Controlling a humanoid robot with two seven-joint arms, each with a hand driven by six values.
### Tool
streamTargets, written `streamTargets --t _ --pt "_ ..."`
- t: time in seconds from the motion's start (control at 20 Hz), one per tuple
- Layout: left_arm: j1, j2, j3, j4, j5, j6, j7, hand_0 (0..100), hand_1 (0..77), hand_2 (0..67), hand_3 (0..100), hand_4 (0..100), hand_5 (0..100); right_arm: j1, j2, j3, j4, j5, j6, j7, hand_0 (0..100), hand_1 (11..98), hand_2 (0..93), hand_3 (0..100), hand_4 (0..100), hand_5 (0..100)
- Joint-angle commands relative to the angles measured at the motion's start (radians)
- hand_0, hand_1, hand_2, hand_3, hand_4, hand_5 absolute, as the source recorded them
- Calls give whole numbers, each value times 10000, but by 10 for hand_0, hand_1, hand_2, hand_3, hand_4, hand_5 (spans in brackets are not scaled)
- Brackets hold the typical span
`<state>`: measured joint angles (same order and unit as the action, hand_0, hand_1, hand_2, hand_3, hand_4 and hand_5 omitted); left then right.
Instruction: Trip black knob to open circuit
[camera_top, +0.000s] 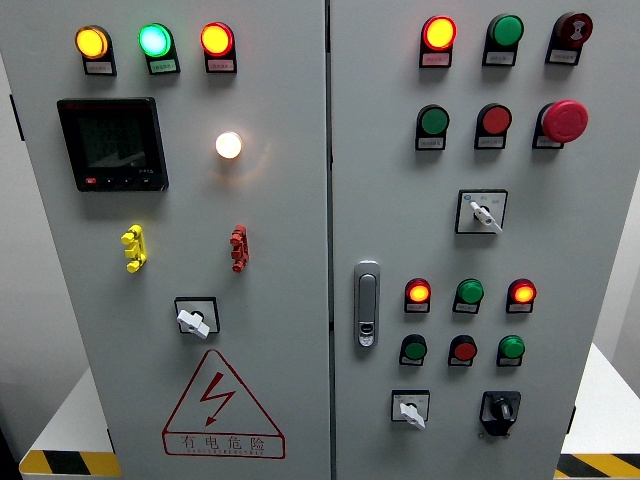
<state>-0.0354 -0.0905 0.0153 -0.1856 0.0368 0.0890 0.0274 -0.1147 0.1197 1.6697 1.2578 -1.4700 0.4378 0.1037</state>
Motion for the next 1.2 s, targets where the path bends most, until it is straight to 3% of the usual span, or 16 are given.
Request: streamTargets --t 0.0,0.2,0.4,0.45,0.55,0.75,0.9,1.15 --pt "2 0 0 0 0 0 2 0 0 195 261 99 86 -3 0 8 948 5 -36 -9 685 593 0 501 558 598" --pt "2 0 0 0 0 0 2 0 0 195 261 99 86 -3 0 -7 1931 51 -205 -25 733 593 0 576 657 669" --pt "2 0 0 0 0 0 2 0 0 195 261 99 86 150 0 -99 2316 740 -357 -25 815 615 0 739 735 853" --pt "2 0 0 0 0 0 2 0 0 195 261 99 86 211 15 -236 2362 893 -647 -25 844 621 0 752 752 932" --pt "-14 0 0 0 0 0 2 0 0 195 261 99 86 516 46 -391 2378 1032 -1276 -25 887 632 0 770 776 1000" --pt "2 0 0 0 0 0 2 0 0 195 261 99 86 1131 61 -651 2302 1063 -1508 -132 966 657 0 787 818 1000" --pt "2 0 0 0 0 0 2 0 0 195 261 99 86 1331 76 -881 2271 1354 -2060 -147 1000 667 0 785 833 1000" --pt "2 0 0 0 0 0 2 0 0 195 262 99 86 1836 92 -867 2102 1737 -2138 -331 1000 696 0 784 842 1000"
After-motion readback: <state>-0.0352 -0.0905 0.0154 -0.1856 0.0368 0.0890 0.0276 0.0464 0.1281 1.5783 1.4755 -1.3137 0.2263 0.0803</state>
